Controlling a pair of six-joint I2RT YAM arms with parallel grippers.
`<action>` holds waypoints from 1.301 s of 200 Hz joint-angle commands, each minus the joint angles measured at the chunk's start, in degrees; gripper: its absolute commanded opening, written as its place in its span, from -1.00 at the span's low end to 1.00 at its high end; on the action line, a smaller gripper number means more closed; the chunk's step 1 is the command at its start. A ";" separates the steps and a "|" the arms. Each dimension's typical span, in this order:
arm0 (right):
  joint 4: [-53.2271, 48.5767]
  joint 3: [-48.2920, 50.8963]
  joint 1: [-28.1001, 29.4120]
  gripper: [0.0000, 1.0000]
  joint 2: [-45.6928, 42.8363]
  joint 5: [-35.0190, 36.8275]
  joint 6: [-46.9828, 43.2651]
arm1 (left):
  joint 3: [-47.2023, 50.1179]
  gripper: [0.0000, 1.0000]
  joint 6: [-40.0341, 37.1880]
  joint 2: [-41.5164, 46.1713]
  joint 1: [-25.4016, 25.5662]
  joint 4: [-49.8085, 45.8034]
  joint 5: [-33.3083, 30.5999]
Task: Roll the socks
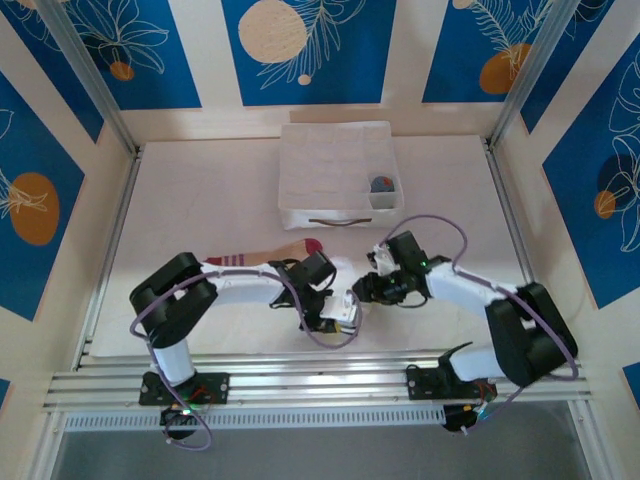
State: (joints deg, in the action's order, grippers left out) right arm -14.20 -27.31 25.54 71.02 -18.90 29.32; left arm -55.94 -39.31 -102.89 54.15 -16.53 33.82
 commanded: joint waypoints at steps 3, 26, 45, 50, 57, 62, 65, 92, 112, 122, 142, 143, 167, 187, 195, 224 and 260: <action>5.76 5.44 0.56 -0.33 -7.98 -3.33 4.92 | -3.18 -0.99 3.07 -2.89 -1.38 -6.44 7.77; 6.02 8.82 1.20 -0.27 -15.69 -3.54 6.02 | -6.82 -0.98 4.40 -6.21 -2.70 -9.91 10.56; 5.63 10.12 1.36 -0.17 -18.53 -2.84 6.95 | -9.65 -0.96 5.04 -8.83 -3.63 -12.75 11.90; 5.52 10.19 1.54 -0.15 -18.64 -2.92 7.10 | -10.51 -0.96 5.60 -9.52 -3.89 -13.40 12.16; 5.39 10.11 1.89 -0.15 -18.42 -2.90 7.15 | -11.63 -0.95 6.30 -10.37 -4.34 -14.28 12.75; 5.32 10.08 2.31 -0.15 -18.21 -2.90 7.20 | -12.42 -0.95 6.78 -11.00 -4.60 -14.98 13.32; 5.28 10.02 2.51 -0.15 -17.93 -2.77 7.16 | -12.84 -0.95 6.95 -11.36 -4.78 -15.39 13.62; 5.27 8.85 5.79 -0.13 -14.74 -0.92 6.75 | -16.12 -0.94 8.14 -14.04 -6.26 -18.68 16.86; 6.06 8.02 7.66 -0.09 -11.63 0.32 6.56 | -18.05 -0.93 8.55 -15.88 -7.08 -20.97 19.27; 6.53 7.76 8.02 -0.07 -9.81 0.68 6.71 | -18.89 -0.93 8.55 -16.76 -7.47 -22.09 20.52; 6.81 7.23 8.44 -0.07 -6.75 2.10 7.49 | -20.44 -0.92 8.59 -18.44 -8.18 -24.37 21.44; 6.81 7.21 8.41 -0.07 -6.63 2.19 7.50 | -20.53 -0.92 8.66 -18.55 -8.18 -24.49 21.40; 6.83 6.79 8.49 -0.16 -4.57 4.03 8.38 | -22.10 -0.91 8.80 -20.30 -8.77 -26.36 21.65; 5.71 5.68 8.49 -0.33 -3.40 5.40 8.32 | -22.10 -0.91 9.57 -20.68 -8.94 -25.77 21.48; 4.93 5.16 8.48 -0.40 -2.73 6.06 8.17 | -22.10 -0.91 10.05 -20.77 -9.16 -25.41 21.42; 1.92 2.79 8.65 -0.66 0.61 7.50 8.14 | -21.59 -0.89 12.45 -20.78 -9.95 -22.73 20.90; -3.93 -1.97 8.86 -1.00 5.61 8.41 7.35 | -16.24 -0.67 15.81 -15.97 -10.47 -13.20 16.34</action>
State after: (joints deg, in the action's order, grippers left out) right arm -11.68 -26.83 33.98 73.38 -14.20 37.23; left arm -76.20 -25.91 -121.71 44.27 -37.60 55.07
